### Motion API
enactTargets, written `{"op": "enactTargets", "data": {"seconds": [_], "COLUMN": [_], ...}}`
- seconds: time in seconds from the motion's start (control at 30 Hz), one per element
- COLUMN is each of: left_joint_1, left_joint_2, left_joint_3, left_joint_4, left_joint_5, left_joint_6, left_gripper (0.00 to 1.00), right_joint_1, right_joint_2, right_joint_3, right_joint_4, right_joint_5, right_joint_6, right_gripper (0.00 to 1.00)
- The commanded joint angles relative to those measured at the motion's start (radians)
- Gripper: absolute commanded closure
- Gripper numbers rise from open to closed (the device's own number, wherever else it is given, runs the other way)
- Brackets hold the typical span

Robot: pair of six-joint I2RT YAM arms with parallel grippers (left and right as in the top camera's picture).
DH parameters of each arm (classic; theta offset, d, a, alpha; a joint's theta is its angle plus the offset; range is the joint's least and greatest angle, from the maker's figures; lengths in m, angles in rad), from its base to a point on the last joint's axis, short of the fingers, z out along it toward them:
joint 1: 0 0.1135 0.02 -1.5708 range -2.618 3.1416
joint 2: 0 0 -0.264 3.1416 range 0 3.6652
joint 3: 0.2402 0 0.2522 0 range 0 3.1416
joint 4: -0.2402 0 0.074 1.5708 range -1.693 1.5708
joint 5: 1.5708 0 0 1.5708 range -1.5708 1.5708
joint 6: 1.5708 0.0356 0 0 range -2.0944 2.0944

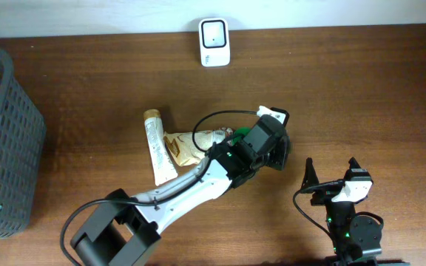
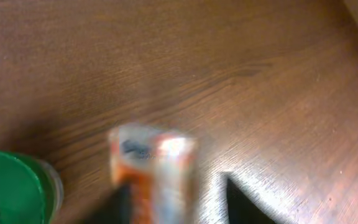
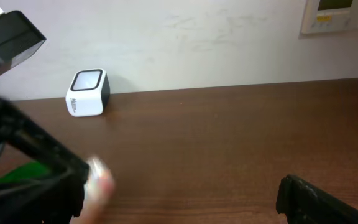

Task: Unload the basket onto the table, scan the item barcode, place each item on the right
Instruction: 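Grasp the orange Kleenex pack and place it right of the jar, then grasp the mint-green wipes pack and place it front-left on the table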

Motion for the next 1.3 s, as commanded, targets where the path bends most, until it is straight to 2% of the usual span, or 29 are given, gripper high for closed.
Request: {"op": "enactTargets", "data": {"seconds": [0.0,0.1,0.13,0.17,0.23,0.3,0.37,0.43,0.47,0.53,0.57,0.6,0.63,0.67,0.77,0.83,0.87,0.97,1.03,1.07,1.13,1.27], "left_joint_1": [0.051,0.251,0.403,0.494,0.801,1.085,1.330,1.545,1.593,1.648,1.664,1.685,1.702,1.718,1.764,1.777,1.788,1.851,1.878,1.878,1.878,1.878], "left_joint_2": [-0.012,-0.195,-0.328,-0.410,-0.604,-0.671,-0.665,-0.622,-0.600,-0.542,-0.510,-0.455,-0.412,-0.370,-0.219,-0.108,-0.053,0.052,0.097,0.109,0.154,0.217], "left_joint_3": [0.010,0.032,0.076,0.106,0.172,0.177,0.177,0.177,0.177,0.177,0.177,0.177,0.177,0.177,0.176,0.176,0.176,0.151,0.151,0.151,0.151,0.151], "left_joint_4": [0.004,-0.122,-0.234,-0.297,-0.478,-0.568,-0.636,-0.649,-0.649,-0.645,-0.645,-0.647,-0.653,-0.651,-0.639,-0.650,-0.665,-0.668,-0.664,-0.657,-0.620,-0.564], "left_joint_5": [-0.014,-0.002,0.016,0.014,-0.111,-0.154,-0.154,-0.154,-0.155,-0.195,-0.246,-0.295,-0.296,-0.296,-0.293,-0.293,-0.293,-0.293,-0.293,-0.293,-0.296,-0.319], "left_joint_6": [0.005,0.005,0.006,0.055,0.080,0.114,0.118,0.118,0.123,0.179,0.243,0.356,0.433,0.460,0.465,0.465,0.464,0.421,0.393,0.393,0.393,0.394], "left_gripper": [0.01,0.01,0.01,0.01,0.01,0.01,0.01,0.01,0.00,0.01,0.00,0.00,0.01,0.01,0.00,0.10,0.23,0.27,0.36,0.36,0.27,0.25], "right_joint_1": [-0.003,-0.003,-0.003,-0.003,-0.003,-0.003,-0.003,-0.003,-0.003,-0.003,-0.003,-0.003,-0.003,-0.003,-0.003,-0.003,-0.003,-0.003,-0.003,-0.003,-0.003,-0.003], "right_joint_2": [-0.006,-0.006,-0.006,-0.006,-0.006,-0.006,-0.006,-0.006,-0.006,-0.006,-0.006,-0.006,-0.006,-0.006,-0.006,-0.006,-0.006,-0.006,-0.006,-0.006,-0.006,-0.006], "right_joint_3": [-0.007,-0.007,-0.007,-0.007,-0.007,-0.007,-0.007,-0.007,-0.007,-0.007,-0.007,-0.007,-0.007,-0.007,-0.007,-0.007,-0.007,-0.007,-0.007,-0.007,-0.007,-0.007], "right_joint_4": [-0.004,-0.004,-0.004,-0.005,-0.004,-0.004,-0.005,-0.004,-0.004,-0.004,-0.004,-0.004,-0.004,-0.004,-0.004,-0.004,-0.004,-0.004,-0.004,-0.004,-0.004,-0.004], "right_joint_5": [0.012,0.012,0.012,0.012,0.012,0.012,0.012,0.012,0.012,0.012,0.012,0.012,0.012,0.012,0.012,0.012,0.012,0.012,0.012,0.012,0.012,0.012], "right_joint_6": [-0.004,-0.004,-0.004,-0.004,-0.004,-0.004,-0.004,-0.004,-0.004,-0.004,-0.004,-0.004,-0.004,-0.004,-0.004,-0.004,-0.004,-0.004,-0.004,-0.004,-0.004,-0.004], "right_gripper": [0.02,0.02,0.02,0.02,0.02,0.02,0.02,0.02,0.02,0.02,0.02,0.02,0.02,0.02,0.01,0.02,0.02,0.02,0.02,0.02,0.02,0.02]}}
